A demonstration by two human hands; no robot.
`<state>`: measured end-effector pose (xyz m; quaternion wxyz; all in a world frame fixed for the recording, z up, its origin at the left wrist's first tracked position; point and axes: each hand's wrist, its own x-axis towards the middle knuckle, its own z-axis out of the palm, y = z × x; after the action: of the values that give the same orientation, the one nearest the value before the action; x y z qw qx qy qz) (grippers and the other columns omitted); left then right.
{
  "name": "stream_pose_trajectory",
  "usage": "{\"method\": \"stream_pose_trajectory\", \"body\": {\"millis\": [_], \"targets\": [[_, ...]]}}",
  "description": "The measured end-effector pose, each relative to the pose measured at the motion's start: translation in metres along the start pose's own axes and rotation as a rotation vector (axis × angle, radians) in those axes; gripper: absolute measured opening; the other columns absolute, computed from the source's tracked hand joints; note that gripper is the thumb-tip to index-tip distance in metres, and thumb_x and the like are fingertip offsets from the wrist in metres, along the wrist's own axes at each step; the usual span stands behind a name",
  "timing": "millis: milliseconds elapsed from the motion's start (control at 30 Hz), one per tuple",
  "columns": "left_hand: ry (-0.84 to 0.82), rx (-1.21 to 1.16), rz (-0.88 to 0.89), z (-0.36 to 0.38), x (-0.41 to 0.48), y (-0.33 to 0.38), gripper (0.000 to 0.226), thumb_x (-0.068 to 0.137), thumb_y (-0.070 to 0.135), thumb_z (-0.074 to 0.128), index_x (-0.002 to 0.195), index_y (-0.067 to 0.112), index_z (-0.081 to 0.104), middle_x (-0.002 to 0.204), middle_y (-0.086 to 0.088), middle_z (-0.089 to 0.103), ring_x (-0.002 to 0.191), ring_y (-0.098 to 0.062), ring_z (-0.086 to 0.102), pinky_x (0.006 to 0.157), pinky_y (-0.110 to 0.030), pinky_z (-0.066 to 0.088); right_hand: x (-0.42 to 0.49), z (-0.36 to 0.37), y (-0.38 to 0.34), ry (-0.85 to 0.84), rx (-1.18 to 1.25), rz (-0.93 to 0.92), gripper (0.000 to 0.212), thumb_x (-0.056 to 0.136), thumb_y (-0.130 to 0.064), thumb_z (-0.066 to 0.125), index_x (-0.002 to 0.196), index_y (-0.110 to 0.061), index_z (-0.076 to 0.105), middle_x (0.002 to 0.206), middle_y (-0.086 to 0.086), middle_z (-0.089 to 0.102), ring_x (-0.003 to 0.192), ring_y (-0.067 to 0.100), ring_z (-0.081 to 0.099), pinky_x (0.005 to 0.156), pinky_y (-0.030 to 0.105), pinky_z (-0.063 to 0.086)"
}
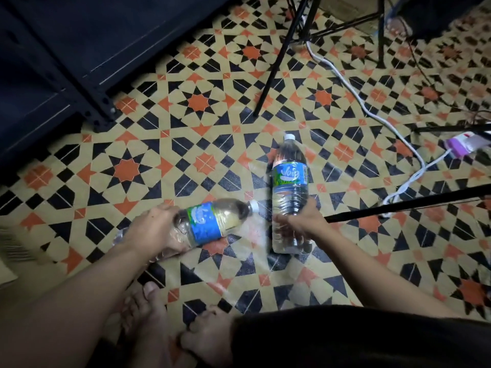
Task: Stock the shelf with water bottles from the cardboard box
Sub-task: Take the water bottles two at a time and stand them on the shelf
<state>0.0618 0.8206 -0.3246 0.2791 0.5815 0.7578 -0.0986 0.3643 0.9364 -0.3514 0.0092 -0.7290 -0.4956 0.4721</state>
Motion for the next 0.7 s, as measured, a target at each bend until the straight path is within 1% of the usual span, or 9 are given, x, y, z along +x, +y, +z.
{"method": "stream_pose_trajectory", "body": {"millis": [100, 133, 200, 267, 300, 400, 467, 567, 700], "targets": [[0.116, 0.015, -0.176, 0.001, 0.008, 0.008, 0.094, 0.047, 0.076, 0.076, 0.118, 0.017, 0.058, 0.113, -0.003, 0.060, 0.102, -0.022, 0.061, 0.080, -0.036, 0.055, -0.003, 0.004, 0.004, -0.015, 0.009, 0.013, 0.135, 0.034, -0.056, 0.088, 0.143, -0.011, 0.022, 0.122, 0.011, 0.060, 0.104, 0.029, 0.064, 0.093, 0.045, 0.054], [0.127, 0.036, -0.232, 0.003, 0.010, 0.012, 0.097, 0.049, 0.078, 0.073, 0.119, 0.014, 0.057, 0.113, -0.005, 0.058, 0.102, -0.023, 0.061, 0.077, -0.036, 0.056, -0.008, 0.006, 0.003, -0.034, 0.016, 0.028, 0.129, 0.041, -0.050, 0.090, 0.142, -0.011, 0.022, 0.122, 0.011, 0.059, 0.105, 0.028, 0.062, 0.095, 0.043, 0.053], [0.167, 0.055, -0.310, 0.008, 0.014, 0.023, 0.099, 0.053, 0.078, 0.070, 0.124, 0.011, 0.053, 0.116, -0.009, 0.054, 0.103, -0.025, 0.059, 0.074, -0.036, 0.055, -0.017, 0.011, 0.003, -0.073, 0.011, 0.062, 0.104, 0.059, -0.031, 0.092, 0.136, -0.007, 0.026, 0.115, 0.010, 0.059, 0.097, 0.023, 0.063, 0.085, 0.036, 0.054], [0.196, 0.016, -0.350, 0.013, 0.019, 0.036, 0.101, 0.055, 0.077, 0.072, 0.126, 0.009, 0.049, 0.120, -0.011, 0.050, 0.109, -0.027, 0.054, 0.075, -0.039, 0.051, -0.021, 0.018, 0.004, -0.110, 0.016, 0.102, 0.092, 0.061, -0.026, 0.091, 0.128, -0.005, 0.031, 0.110, 0.009, 0.059, 0.093, 0.021, 0.064, 0.073, 0.033, 0.056], [0.203, -0.015, -0.365, 0.015, 0.021, 0.043, 0.103, 0.055, 0.078, 0.071, 0.126, 0.008, 0.047, 0.122, -0.012, 0.048, 0.112, -0.028, 0.050, 0.077, -0.040, 0.051, -0.024, 0.022, 0.002, -0.106, -0.003, 0.125, 0.092, 0.061, -0.027, 0.091, 0.128, -0.006, 0.031, 0.114, 0.010, 0.058, 0.097, 0.023, 0.062, 0.073, 0.033, 0.055], [0.194, -0.165, -0.440, 0.018, 0.031, 0.054, 0.109, 0.054, 0.077, 0.074, 0.130, 0.005, 0.044, 0.130, -0.015, 0.042, 0.124, -0.030, 0.039, 0.088, -0.045, 0.049, -0.030, 0.039, -0.008, 0.030, -0.086, 0.101, 0.112, 0.060, -0.036, 0.090, 0.143, -0.007, 0.020, 0.135, 0.016, 0.042, 0.123, 0.035, 0.049, 0.099, 0.042, 0.049], [0.126, -0.265, -0.471, 0.017, 0.039, 0.051, 0.115, 0.049, 0.071, 0.081, 0.135, 0.007, 0.038, 0.138, -0.016, 0.039, 0.131, -0.033, 0.033, 0.096, -0.048, 0.044, -0.030, 0.048, -0.014, 0.107, -0.066, 0.038, 0.119, 0.059, -0.047, 0.090, 0.146, -0.008, 0.018, 0.138, 0.018, 0.040, 0.128, 0.037, 0.044, 0.105, 0.045, 0.044], [0.007, -0.349, -0.460, 0.010, 0.049, 0.039, 0.120, 0.041, 0.060, 0.091, 0.135, 0.011, 0.035, 0.137, -0.015, 0.046, 0.130, -0.035, 0.041, 0.099, -0.047, 0.043, -0.029, 0.054, -0.022, 0.178, -0.052, 0.006, 0.108, 0.058, -0.056, 0.087, 0.136, -0.010, 0.028, 0.130, 0.016, 0.048, 0.122, 0.035, 0.050, 0.094, 0.042, 0.046], [-0.002, -0.387, -0.467, 0.007, 0.054, 0.028, 0.097, 0.043, 0.052, 0.092, 0.120, 0.015, 0.046, 0.118, -0.010, 0.060, 0.111, -0.031, 0.056, 0.085, -0.035, 0.048, -0.030, 0.059, -0.028, 0.232, -0.087, 0.044, 0.095, 0.061, -0.054, 0.085, 0.128, -0.011, 0.035, 0.124, 0.013, 0.053, 0.113, 0.034, 0.057, 0.077, 0.036, 0.042]]}}
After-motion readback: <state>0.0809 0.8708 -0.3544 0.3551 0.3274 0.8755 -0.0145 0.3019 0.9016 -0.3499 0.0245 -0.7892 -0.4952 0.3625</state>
